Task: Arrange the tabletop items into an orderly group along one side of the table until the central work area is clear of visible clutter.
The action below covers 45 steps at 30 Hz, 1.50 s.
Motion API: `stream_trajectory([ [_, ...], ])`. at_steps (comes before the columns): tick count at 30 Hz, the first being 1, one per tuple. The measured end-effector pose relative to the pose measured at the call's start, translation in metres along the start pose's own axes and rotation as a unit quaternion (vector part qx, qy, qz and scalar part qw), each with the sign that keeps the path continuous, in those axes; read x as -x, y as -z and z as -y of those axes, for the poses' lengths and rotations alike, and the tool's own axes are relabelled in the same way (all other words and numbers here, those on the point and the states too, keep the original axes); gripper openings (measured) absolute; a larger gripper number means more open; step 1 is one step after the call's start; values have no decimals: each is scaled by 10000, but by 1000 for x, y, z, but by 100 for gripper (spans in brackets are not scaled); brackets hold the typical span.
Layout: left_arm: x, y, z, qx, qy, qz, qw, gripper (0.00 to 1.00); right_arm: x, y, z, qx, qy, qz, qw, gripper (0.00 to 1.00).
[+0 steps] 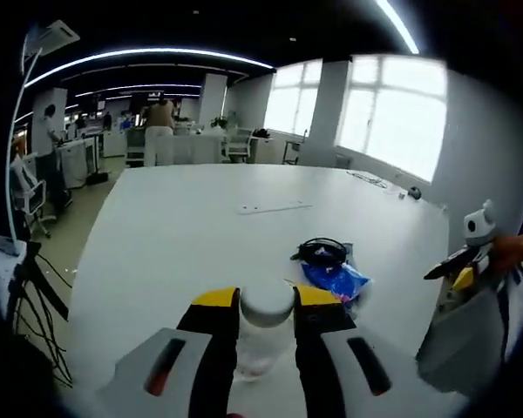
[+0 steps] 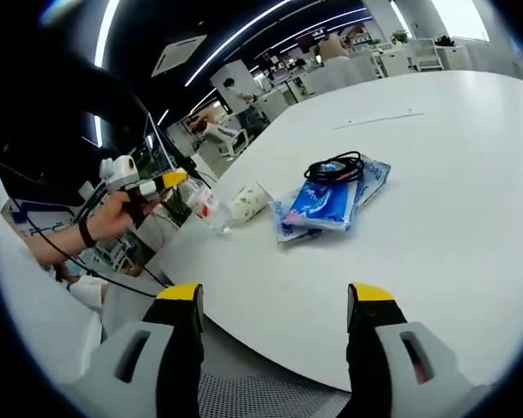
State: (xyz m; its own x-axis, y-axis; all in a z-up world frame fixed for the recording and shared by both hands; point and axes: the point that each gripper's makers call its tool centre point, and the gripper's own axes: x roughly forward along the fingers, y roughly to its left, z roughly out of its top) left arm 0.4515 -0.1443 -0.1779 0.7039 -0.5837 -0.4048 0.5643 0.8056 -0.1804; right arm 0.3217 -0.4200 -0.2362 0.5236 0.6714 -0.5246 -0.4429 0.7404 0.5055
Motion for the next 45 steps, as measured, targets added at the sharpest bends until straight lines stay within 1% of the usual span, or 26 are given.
stream_trajectory([
  [1, -1, 1, 4, -83, 191, -72, 9998, 22, -1, 1, 0, -5, -5, -12, 10000, 66],
  [2, -1, 1, 4, -174, 278, -133, 9994, 22, -1, 3, 0, 0, -13, -47, 10000, 66],
  [3, -1, 1, 4, -191, 283, -144, 9993, 22, -1, 4, 0, 11, -11, -64, 10000, 66],
  [7, -2, 0, 4, -322, 517, -256, 9978, 22, -2, 4, 1, 9, -15, -66, 10000, 66],
  [8, -3, 1, 5, -340, 636, -290, 9970, 22, -2, 3, 0, 11, -12, -58, 10000, 66],
  [12, -3, 2, 6, -406, 697, -352, 9961, 22, -2, 2, 1, 30, -7, -72, 10000, 66],
  [16, -5, 8, 7, -446, 641, -442, 9960, 24, -2, 1, 2, 25, 2, -58, 10000, 66],
  [18, -6, 9, 7, -334, 540, -382, 9973, 27, -2, 1, 3, 27, 10, -63, 10000, 66],
  [19, -6, 10, 8, -229, 495, -358, 9979, 30, -2, 1, 3, 28, 10, -65, 10000, 66],
  [22, -7, 16, 9, -120, 296, -352, 9989, 38, -2, 2, 4, 21, 5, -65, 10000, 66],
  [25, -7, 20, 7, 145, -63, -232, 9996, 45, -2, 2, 3, 11, 12, -61, 10000, 66],
  [26, -7, 21, 6, 172, -119, -225, 9995, 46, -1, 2, 3, 2, 14, -59, 10000, 66],
  [27, -6, 25, 3, 261, -328, -226, 9989, 48, -1, 3, 4, -6, 15, -58, 10000, 66],
  [28, -6, 29, -1, 392, -545, -223, 9975, 51, -1, 3, 4, -10, 19, -59, 10000, 66],
  [30, -6, 36, -2, 569, -789, -222, 9950, 60, 0, 4, 4, -21, 25, -59, 10000, 66],
  [32, -6, 42, 0, 584, -918, -267, 9937, 62, 1, 4, 6, -32, 28, -51, 10000, 66],
  [35, -7, 49, 0, 793, -1154, -268, 9898, 64, 1, 6, 7, -43, 37, -66, 10000, 66],
  [37, -10, 57, 0, 1052, -1290, -307, 9856, 69, 2, 7, 8, -49, 38, -65, 10000, 66],
  [38, -12, 63, -2, 1192, -1413, -340, 9822, 71, 2, 7, 8, -66, 38, -61, 10000, 66],
  [39, -12, 65, -3, 1265, -1476, -315, 9804, 72, 2, 7, 9, -70, 37, -60, 10000, 66],
  [40, -14, 67, -5, 1440, -1557, -262, 9769, 73, 2, 7, 9, -70, 33, -64, 9999, 66],
  [41, -15, 68, -6, 1509, -1624, -226, 9749, 73, 2, 7, 8, -69, 28, -78, 9999, 66],
  [45, -20, 68, -8, 1585, -1798, -167, 9707, 72, 3, 9, 8, -63, 18, -107, 9999, 66],
])
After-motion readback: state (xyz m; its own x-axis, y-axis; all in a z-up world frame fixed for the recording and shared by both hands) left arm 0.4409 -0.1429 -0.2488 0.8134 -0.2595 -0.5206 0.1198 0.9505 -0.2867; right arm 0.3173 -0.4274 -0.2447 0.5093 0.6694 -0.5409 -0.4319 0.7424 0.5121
